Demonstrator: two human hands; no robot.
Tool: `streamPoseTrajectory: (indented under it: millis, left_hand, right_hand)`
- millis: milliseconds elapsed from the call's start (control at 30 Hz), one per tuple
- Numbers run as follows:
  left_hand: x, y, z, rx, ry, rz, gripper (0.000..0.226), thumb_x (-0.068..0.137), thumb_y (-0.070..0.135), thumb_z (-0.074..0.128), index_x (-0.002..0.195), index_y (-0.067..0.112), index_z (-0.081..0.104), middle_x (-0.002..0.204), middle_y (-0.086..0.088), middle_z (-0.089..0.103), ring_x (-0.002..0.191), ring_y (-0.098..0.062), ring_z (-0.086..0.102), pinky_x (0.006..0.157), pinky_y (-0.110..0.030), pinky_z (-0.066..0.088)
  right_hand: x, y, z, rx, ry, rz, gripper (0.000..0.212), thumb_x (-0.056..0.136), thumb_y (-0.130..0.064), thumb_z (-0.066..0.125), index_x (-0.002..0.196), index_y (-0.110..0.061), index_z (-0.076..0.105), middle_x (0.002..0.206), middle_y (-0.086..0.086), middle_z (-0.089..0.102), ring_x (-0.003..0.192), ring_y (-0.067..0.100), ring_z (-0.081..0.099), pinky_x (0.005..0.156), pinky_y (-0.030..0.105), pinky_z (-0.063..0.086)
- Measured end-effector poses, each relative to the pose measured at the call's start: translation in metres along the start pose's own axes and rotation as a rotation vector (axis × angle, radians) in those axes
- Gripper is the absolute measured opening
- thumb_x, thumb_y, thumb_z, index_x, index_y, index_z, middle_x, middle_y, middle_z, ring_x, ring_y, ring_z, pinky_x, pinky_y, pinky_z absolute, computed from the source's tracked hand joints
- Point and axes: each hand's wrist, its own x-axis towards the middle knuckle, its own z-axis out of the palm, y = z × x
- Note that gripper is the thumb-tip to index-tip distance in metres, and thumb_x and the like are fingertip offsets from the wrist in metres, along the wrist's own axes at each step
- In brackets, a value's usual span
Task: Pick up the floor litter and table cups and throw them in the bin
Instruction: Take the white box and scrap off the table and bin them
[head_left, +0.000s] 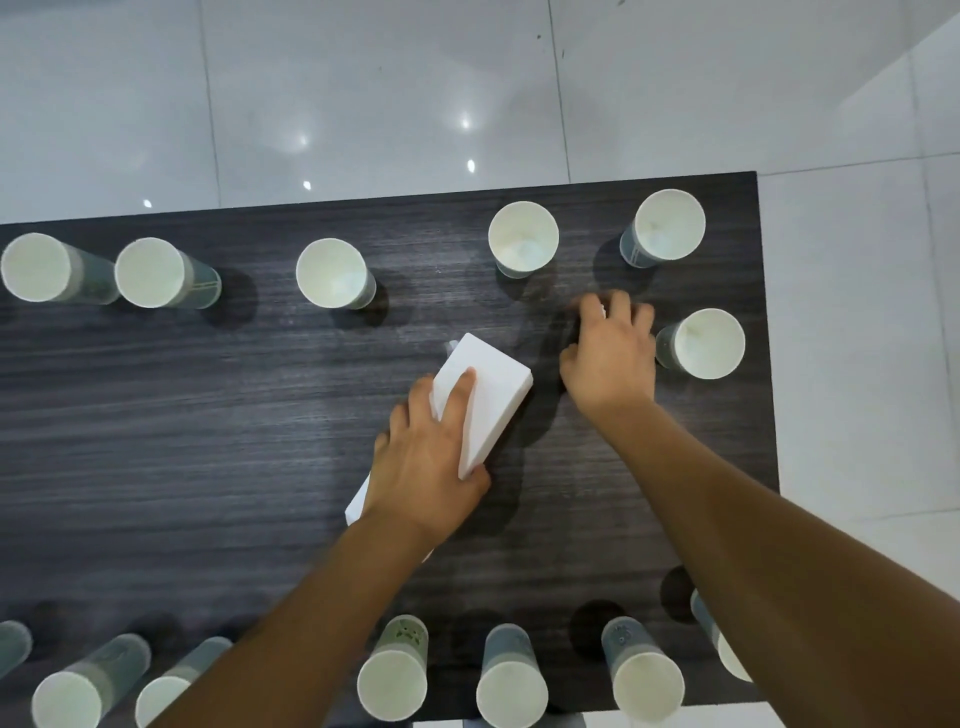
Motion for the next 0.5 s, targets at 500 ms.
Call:
streamPoseTrajectory:
  millis: [500]
  left_hand:
    - [-0.04,-0.002,0.007,0.027,0.017,-0.046,0.095,0.08,0.048,0.063,0.145,0.036,-0.005,0.147,-0.002,0.014,0.127,-0.025,0.031,0.102,-0.043,0.039]
  right_hand:
    - [-0.053,0.006,0.022,0.1,-0.117,-0.013,0.051,0.086,0.003,0.054,0.134,-0.013,0.046,0.137,0.009,0.037,0.127,0.03,0.032,0.091,0.04,0.047]
